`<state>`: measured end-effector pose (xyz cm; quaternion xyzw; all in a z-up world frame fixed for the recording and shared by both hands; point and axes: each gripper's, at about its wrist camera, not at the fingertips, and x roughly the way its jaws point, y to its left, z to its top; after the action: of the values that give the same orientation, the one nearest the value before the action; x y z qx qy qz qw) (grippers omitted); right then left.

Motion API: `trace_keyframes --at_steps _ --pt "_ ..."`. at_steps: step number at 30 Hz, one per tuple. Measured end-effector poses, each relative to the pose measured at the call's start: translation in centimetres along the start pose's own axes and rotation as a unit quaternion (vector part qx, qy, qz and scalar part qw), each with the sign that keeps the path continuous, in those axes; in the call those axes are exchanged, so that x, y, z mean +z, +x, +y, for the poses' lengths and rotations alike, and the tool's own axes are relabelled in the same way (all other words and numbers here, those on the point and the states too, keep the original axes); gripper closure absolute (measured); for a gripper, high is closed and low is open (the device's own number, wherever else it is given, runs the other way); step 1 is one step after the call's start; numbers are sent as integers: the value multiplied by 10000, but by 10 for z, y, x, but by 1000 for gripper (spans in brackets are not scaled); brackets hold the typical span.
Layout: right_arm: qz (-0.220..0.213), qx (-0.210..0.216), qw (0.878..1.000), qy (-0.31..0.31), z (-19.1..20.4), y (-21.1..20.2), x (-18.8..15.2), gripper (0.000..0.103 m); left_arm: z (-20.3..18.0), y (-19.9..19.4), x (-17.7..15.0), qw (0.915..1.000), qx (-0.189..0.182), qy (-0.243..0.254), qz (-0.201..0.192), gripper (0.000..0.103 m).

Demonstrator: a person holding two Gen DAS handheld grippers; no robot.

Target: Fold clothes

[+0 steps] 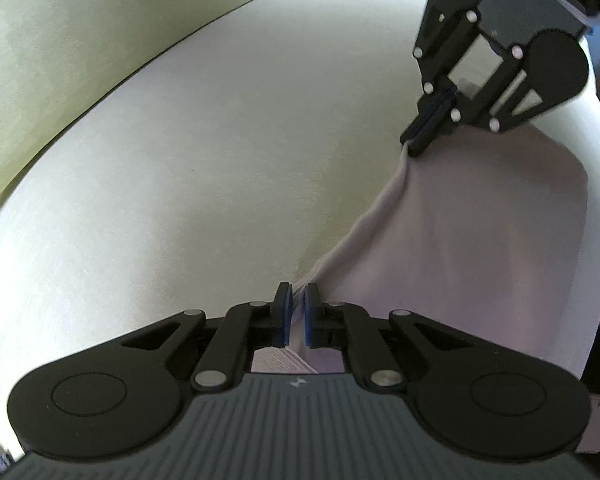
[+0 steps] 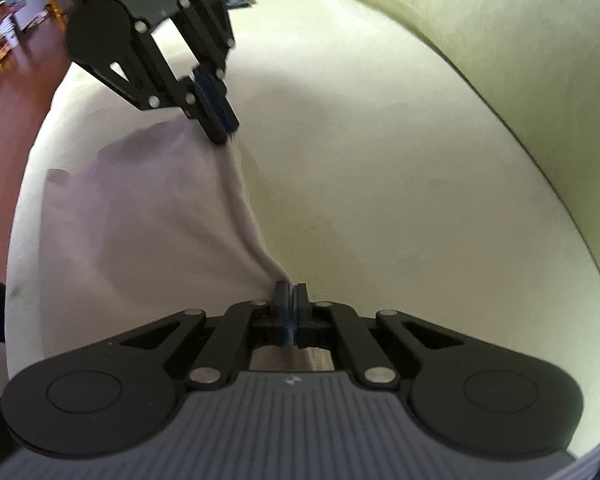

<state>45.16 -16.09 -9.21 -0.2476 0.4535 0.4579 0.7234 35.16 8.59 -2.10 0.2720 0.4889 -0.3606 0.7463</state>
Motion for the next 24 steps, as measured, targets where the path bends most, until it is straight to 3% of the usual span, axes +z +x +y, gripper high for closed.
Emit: trace_keyframes --at_steps 2,5,7,10,14,17,18,21,24 --pt "-163 -165 9992 330 -5 -11 3 84 -1 -11 4 9997 -108 -159 -142 98" --pt "-506 -193 9959 720 -6 -31 6 84 -6 -25 13 9958 -654 -473 -431 97" --pt "-585 182 9952 766 4 -35 3 99 -4 -25 11 9922 -1008 -515 -516 97" --pt "-200 168 9987 439 14 -20 -4 103 -14 -7 11 9914 -1197 -396 -365 97" --pt "-126 -143 9976 662 1 0 -13 103 -16 17 7 9954 -836 -391 -261 94" --pt "-337 -210 9957 842 -12 9 -14 103 -1 18 -2 9923 -789 -853 -423 95" --pt "-348 -441 9951 817 -15 13 -13 103 4 16 -7 9920 -693 -955 -447 95" --pt "-552 -845 9879 1178 -29 -3 -18 103 9 1 -17 9944 -89 -962 -430 96" --pt "-703 -1168 9721 1910 -45 -44 -41 96 15 -11 -47 9924 231 -1136 -406 96"
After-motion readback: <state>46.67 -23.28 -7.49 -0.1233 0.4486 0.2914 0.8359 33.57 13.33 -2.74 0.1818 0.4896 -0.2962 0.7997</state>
